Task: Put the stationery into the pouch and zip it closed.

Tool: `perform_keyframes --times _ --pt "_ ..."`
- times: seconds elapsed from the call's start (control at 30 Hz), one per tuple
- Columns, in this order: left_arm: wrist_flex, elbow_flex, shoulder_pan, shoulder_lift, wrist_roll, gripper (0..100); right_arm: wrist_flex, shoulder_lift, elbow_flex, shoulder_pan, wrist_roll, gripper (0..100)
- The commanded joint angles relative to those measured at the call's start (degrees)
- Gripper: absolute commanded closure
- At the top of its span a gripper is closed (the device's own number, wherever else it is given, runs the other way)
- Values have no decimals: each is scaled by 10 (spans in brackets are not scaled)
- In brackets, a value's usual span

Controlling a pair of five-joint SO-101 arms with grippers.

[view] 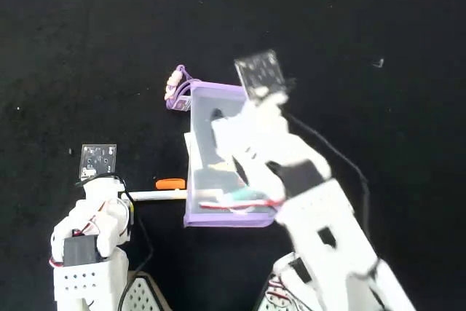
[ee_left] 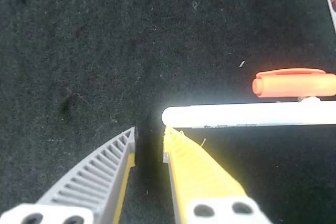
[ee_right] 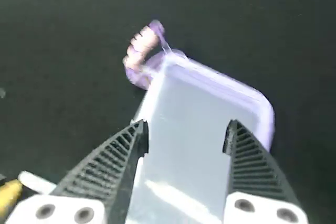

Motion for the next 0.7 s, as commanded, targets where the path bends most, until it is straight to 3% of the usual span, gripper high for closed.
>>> perform_keyframes --times 0.0,0.43,0.67 --pt "-10 13 1 -4 3 902 -62 123 -102 -37 -37 763" --pt "-10 13 1 -4 3 902 -158 382 -267 -59 -181 765" --pt "-10 13 1 -4 3 902 -301 505 -280 -66 -256 765"
